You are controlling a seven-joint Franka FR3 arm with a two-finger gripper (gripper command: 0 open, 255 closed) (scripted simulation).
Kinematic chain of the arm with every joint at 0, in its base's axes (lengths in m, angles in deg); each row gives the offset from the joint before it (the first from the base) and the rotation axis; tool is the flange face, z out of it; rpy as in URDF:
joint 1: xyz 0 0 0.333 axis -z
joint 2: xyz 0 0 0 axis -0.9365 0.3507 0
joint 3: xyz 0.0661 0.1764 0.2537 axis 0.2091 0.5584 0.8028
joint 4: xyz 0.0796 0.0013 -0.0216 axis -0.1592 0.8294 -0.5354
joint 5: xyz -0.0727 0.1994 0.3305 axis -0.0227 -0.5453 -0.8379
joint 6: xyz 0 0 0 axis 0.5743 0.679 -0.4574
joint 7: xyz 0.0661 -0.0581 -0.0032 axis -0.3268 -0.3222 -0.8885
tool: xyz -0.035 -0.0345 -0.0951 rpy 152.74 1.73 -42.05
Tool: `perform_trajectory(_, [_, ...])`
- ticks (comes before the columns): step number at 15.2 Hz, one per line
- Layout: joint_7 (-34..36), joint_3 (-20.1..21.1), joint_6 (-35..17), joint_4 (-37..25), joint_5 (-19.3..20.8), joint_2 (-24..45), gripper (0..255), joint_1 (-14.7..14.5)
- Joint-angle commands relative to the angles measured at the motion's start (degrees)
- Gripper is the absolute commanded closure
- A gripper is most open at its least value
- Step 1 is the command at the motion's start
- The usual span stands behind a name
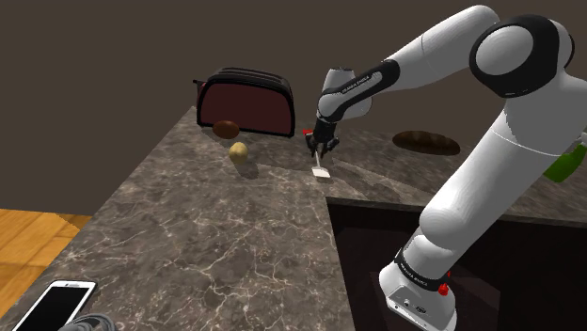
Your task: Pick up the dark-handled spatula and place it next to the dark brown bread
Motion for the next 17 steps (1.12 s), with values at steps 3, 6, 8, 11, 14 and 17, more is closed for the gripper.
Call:
perform_trajectory(3, [0.0,0.0,0.0,0.0,0.0,0.0,255,0.0])
perform_trajectory(6, [0.0,0.0,0.0,0.0,0.0,0.0,255,0.0])
perform_trajectory(8, [0.0,0.0,0.0,0.0,0.0,0.0,255,0.0])
perform_trajectory(11, [-0.1,0.0,2.4,-0.9,0.0,-1.5,255,0.0])
perform_trajectory(14, [-0.1,0.0,4.8,-1.8,0.0,-2.9,255,0.0])
perform_trajectory(17, [-0.2,0.1,7.1,-2.9,-0.1,-4.2,255,-0.1])
